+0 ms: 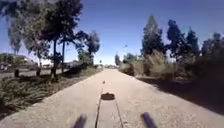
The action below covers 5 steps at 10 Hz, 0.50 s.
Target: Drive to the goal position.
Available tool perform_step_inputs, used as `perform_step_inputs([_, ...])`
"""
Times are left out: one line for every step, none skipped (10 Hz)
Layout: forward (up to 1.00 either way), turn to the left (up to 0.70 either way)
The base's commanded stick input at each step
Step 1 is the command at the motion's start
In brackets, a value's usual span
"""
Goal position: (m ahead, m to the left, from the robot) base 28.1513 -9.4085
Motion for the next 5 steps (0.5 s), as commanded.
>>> perform_step_inputs([0.98, 0.00])
perform_step_inputs([0.98, 0.00])
perform_step_inputs([0.98, 0.00])
perform_step_inputs([0.98, 0.00])
perform_step_inputs([0.98, 0.00])
